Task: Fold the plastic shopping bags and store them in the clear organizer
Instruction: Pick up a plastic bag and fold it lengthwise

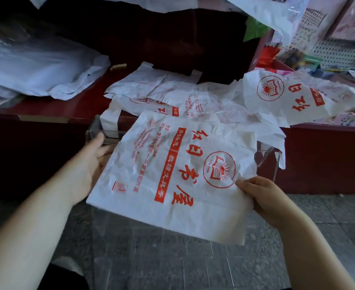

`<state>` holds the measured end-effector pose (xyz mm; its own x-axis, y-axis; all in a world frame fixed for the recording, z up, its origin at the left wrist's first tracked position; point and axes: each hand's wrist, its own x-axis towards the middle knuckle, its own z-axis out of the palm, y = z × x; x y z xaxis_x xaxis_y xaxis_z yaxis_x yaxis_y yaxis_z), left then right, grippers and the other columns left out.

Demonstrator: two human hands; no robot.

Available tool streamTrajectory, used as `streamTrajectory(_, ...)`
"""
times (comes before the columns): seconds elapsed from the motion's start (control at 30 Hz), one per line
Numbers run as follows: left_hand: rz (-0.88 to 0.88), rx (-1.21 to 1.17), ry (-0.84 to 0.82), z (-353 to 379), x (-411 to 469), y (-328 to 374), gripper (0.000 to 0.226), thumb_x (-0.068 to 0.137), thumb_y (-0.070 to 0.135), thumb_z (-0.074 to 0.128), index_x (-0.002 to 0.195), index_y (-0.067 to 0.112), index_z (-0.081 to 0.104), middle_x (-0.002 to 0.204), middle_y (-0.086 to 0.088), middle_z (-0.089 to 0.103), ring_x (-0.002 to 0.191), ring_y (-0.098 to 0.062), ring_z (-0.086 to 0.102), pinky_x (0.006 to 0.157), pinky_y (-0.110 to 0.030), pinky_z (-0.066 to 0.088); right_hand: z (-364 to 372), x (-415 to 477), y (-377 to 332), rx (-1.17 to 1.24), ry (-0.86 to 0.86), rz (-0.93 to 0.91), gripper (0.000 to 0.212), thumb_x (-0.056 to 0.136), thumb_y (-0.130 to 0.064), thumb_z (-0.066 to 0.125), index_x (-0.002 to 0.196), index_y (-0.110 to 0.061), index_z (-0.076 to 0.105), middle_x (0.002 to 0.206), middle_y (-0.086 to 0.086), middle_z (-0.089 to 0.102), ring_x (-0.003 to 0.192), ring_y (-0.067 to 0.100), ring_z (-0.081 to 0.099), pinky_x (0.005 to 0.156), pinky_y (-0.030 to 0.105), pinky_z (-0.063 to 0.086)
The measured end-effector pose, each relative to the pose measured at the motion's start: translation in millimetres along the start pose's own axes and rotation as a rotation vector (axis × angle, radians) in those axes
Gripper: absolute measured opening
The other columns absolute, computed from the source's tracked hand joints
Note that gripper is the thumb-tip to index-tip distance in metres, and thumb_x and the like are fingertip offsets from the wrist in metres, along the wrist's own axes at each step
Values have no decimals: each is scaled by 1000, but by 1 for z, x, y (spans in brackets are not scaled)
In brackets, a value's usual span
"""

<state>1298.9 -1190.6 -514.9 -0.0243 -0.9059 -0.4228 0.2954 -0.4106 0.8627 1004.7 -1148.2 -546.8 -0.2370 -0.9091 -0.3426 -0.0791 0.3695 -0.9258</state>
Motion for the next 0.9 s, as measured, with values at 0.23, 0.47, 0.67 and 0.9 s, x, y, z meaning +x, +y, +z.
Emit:
streamTrajectory(0.23,98,342,-53,-8,2,-28,3,81,14,62,80,13,65,76,-1,73,61,-11,69,53,-23,55,1,-2,2,43,-6,-40,28,89,-2,52,62,-9,47,42,-3,51,34,3,46,35,13,36)
streamTrajectory(0.47,111,414,-352,-19,6,-29,66,8,45,89,69,24,77,81,4,74,73,-5,69,54,-10,50,1,7,8,279,82,-127,21,90,-6,51,69,-9,56,50,-2,60,43,9,52,44,19,44)
streamTrajectory(0.67,136,271,-156,-22,14,-25,18,86,2,52,79,8,67,63,1,71,55,-8,67,51,-18,54,-3,8,7,437,-27,-119,36,91,0,44,64,-11,65,53,1,65,44,10,59,43,16,48)
streamTrajectory(0.9,179,24,-233,-25,19,-21,17,69,24,77,52,21,73,60,1,70,52,-9,67,42,-20,51,1,10,8,470,-120,-141,47,90,5,38,57,-11,67,55,2,66,48,11,62,45,16,49)
